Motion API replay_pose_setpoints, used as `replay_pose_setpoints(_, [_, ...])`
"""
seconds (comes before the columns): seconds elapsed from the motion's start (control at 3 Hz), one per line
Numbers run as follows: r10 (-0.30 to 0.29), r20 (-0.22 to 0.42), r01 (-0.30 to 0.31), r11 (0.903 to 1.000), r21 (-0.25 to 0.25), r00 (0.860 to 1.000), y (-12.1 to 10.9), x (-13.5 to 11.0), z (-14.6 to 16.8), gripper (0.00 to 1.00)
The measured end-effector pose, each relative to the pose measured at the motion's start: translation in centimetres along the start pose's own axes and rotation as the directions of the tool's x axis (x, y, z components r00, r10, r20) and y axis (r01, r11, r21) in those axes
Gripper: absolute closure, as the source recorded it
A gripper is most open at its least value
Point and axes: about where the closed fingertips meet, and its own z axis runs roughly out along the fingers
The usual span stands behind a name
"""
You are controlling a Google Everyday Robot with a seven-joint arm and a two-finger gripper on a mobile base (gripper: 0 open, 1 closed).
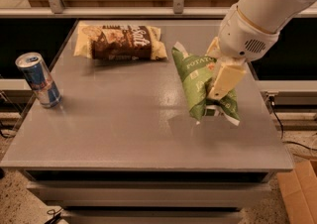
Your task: Move green jalapeno chip bag near redbull can
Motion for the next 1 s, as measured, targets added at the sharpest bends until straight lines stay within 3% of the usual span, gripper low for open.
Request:
replay_pose_setpoints(0.67, [-0.015,0.002,0.015,0.9999,0.004,1.0,-0.1,-0.6,0.1,1.0])
replay_pose_setpoints(1.0, [-0.079,-0.005,0.079,0.9968,-0.008,0.997,-0.6,-3.1,0.8,1.0])
